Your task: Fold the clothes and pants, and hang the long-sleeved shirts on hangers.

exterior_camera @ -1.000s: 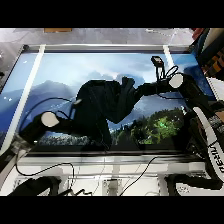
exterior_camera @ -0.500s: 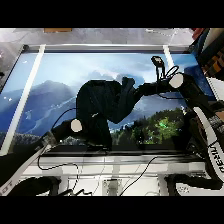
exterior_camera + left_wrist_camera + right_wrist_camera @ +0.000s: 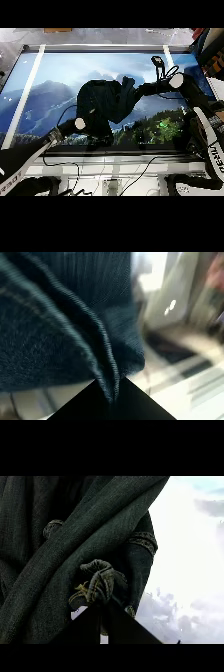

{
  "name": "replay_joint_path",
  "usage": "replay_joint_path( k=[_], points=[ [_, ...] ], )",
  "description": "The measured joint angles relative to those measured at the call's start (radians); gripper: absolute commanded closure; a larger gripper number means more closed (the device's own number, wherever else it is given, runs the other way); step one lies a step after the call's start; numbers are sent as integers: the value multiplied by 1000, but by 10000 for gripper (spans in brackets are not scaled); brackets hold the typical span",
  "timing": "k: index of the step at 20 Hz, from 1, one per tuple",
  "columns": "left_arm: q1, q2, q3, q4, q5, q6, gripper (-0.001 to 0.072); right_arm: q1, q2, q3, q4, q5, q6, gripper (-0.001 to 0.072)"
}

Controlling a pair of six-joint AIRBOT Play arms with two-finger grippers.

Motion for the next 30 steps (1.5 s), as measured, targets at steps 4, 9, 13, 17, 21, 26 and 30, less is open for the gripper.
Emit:
replay_joint_path(
  k=[4,9,13,17,21,26,30],
  points=[
    [204,43,118,6,-21,73,678,-40,21,17,-31,-81,24,688],
    [631,121,334,8,-58,153,679,-208,63,136,-44,-118,60,688],
    [890,146,506,0,-69,176,678,-356,100,237,17,-127,85,688],
    [1037,153,584,58,-51,183,679,-444,111,292,-26,-75,110,688],
    [1101,145,605,299,-164,182,679,-505,74,305,-160,130,142,688],
    [1120,104,611,499,-325,178,678,-526,1,308,-196,376,152,688],
    [1122,93,612,484,-283,179,677,-528,-16,309,-108,350,136,687]
  ],
)
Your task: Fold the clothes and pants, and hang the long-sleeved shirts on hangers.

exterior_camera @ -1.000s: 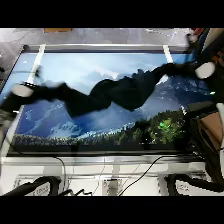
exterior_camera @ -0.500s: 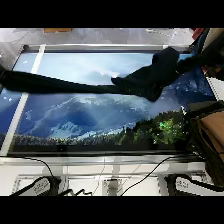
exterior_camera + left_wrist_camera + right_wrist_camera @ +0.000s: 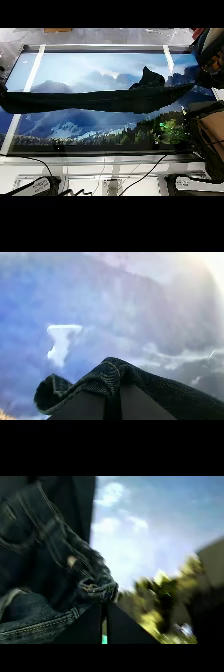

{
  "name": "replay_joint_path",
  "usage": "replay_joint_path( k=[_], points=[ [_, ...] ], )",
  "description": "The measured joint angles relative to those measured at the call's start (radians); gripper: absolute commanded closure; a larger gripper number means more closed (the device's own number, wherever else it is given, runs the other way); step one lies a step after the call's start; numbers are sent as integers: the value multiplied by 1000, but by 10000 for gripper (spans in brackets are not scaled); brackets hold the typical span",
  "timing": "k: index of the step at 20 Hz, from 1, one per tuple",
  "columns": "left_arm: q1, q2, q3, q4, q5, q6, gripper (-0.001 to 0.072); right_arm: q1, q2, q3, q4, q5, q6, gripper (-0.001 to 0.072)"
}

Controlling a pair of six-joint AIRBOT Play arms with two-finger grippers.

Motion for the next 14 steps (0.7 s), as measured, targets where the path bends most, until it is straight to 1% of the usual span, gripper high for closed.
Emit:
replay_joint_path(
  k=[2,4,6,8,9,11,14],
  points=[
    [0,-1,0,-82,77,0,677,8,-2,3,69,-69,-10,687],
    [1,-1,1,-200,163,4,677,20,-3,19,133,-136,-36,687],
    [7,1,2,-262,222,32,677,25,2,37,149,-175,-74,687],
    [22,4,2,-256,214,105,678,27,24,48,117,-208,-102,687],
    [32,4,0,-228,180,153,678,27,34,48,89,-211,-110,687],
    [51,3,-30,-143,96,219,680,22,55,25,32,-202,-128,687],
    [82,24,-153,-55,42,270,679,17,119,-119,-11,-180,-173,687]
  ],
)
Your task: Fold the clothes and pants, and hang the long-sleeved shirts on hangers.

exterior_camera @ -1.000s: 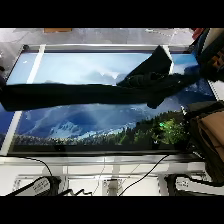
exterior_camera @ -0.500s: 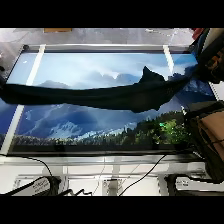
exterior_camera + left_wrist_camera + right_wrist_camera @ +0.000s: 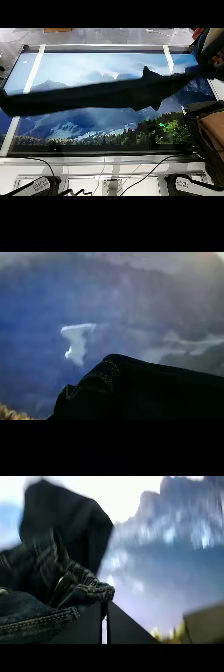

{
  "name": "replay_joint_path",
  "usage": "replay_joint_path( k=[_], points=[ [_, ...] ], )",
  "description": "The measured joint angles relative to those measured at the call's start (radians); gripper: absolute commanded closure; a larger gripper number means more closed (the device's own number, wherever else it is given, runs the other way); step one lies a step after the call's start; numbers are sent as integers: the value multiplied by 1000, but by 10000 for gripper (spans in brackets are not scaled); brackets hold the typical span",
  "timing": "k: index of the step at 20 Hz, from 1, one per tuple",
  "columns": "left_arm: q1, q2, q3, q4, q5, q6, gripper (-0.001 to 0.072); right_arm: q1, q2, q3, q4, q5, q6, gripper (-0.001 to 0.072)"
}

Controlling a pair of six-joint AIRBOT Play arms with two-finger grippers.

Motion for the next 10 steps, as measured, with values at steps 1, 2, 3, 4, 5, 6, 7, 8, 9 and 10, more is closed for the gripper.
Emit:
replay_joint_path(
  k=[1,2,3,4,5,6,7,8,9,10],
  points=[
    [6,12,-53,16,-2,15,678,-2,31,-71,-10,0,-10,688],
    [11,23,-107,29,-5,36,678,-2,71,-154,-23,5,-18,688],
    [16,34,-161,43,-10,63,677,-3,115,-239,-24,12,-24,687],
    [20,42,-205,58,-21,90,678,-3,159,-317,-23,26,-29,687],
    [22,48,-244,80,-40,120,678,-3,205,-389,-26,44,-31,687],
    [25,53,-273,111,-63,147,677,-3,253,-459,-34,71,-34,687],
    [26,55,-293,146,-85,168,678,-3,300,-517,-37,113,-37,687],
    [27,58,-308,185,-108,182,678,-3,338,-561,-42,164,-38,687],
    [28,60,-319,231,-130,194,678,-3,375,-598,-47,225,-39,687],
    [28,60,-328,282,-148,203,678,-3,401,-624,-59,283,-40,687]
  ],
)
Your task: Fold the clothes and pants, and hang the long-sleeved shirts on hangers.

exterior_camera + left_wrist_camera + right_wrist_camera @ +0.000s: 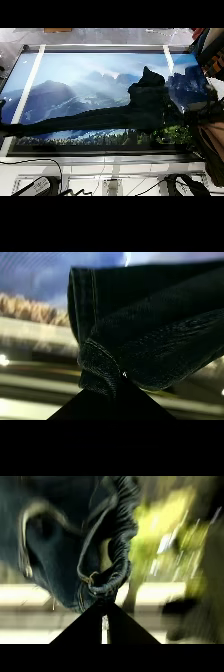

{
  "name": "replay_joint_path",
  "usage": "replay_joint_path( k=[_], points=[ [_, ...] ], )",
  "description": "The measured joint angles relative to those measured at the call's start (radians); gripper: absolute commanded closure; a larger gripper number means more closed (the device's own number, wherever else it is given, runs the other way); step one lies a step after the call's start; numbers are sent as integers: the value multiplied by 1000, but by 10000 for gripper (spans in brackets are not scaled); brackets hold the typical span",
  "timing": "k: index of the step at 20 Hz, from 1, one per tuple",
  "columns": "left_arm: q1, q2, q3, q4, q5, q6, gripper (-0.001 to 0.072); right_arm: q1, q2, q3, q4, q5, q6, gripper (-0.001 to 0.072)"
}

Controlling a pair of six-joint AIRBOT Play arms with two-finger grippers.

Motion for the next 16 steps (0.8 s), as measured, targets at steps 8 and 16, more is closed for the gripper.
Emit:
replay_joint_path(
  k=[8,16],
  points=[
    [0,2,-19,233,63,25,678,0,71,-65,-110,247,-3,687],
    [2,2,-20,338,168,29,677,0,76,-70,-150,325,-3,687]
  ],
)
